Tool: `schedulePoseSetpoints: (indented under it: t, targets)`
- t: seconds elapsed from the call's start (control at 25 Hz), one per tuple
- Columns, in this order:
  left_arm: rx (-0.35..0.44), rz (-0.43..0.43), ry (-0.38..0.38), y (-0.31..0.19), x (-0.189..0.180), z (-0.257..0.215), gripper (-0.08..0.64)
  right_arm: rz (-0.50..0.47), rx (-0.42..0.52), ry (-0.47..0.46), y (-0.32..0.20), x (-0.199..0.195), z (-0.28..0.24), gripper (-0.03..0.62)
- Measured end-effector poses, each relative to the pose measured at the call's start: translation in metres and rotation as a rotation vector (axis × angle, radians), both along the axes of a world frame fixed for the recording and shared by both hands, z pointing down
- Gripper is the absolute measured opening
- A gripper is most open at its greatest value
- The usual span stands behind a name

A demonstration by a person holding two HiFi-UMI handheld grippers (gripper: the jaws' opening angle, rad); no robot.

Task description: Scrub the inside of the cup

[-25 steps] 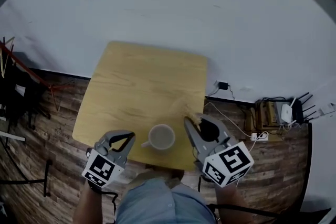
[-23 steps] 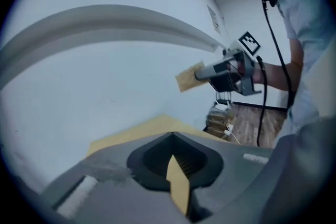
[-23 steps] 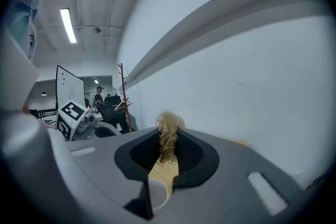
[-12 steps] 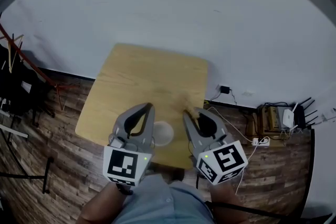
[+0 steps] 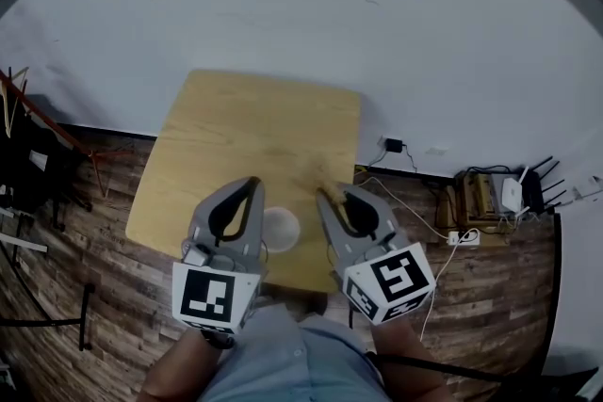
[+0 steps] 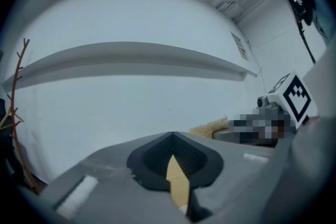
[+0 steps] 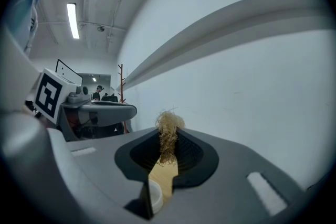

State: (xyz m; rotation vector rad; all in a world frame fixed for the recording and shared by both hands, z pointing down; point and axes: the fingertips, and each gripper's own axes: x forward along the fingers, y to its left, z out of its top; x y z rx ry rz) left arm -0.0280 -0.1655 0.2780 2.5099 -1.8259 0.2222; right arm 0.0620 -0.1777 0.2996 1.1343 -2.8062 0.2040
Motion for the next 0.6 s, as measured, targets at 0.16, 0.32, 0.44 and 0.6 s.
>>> schedulePoseSetpoints:
  t: [0.16, 0.32, 0.44, 0.6]
  targets:
    - [0.012, 0.001, -0.008, -0.0001, 0.0011, -0.0017, 0.02, -0.001, 0.0, 0.003, -0.0002, 0.0037, 0.0009, 0.058]
    - [0.007, 0.004, -0.023, -0.0008, 0.0014, 0.0, 0.02, -0.002, 0.002, 0.007, -0.0011, 0.0057, 0.0015, 0.058]
    - [0.002, 0.001, -0.032, -0.0016, 0.0013, 0.0014, 0.021, -0.005, 0.001, 0.012, -0.0023, 0.0058, 0.0029, 0.058]
    - [0.01, 0.003, -0.018, -0.0032, 0.0041, 0.0029, 0.02, -0.011, 0.001, 0.018, -0.0057, 0.0063, 0.0043, 0.058]
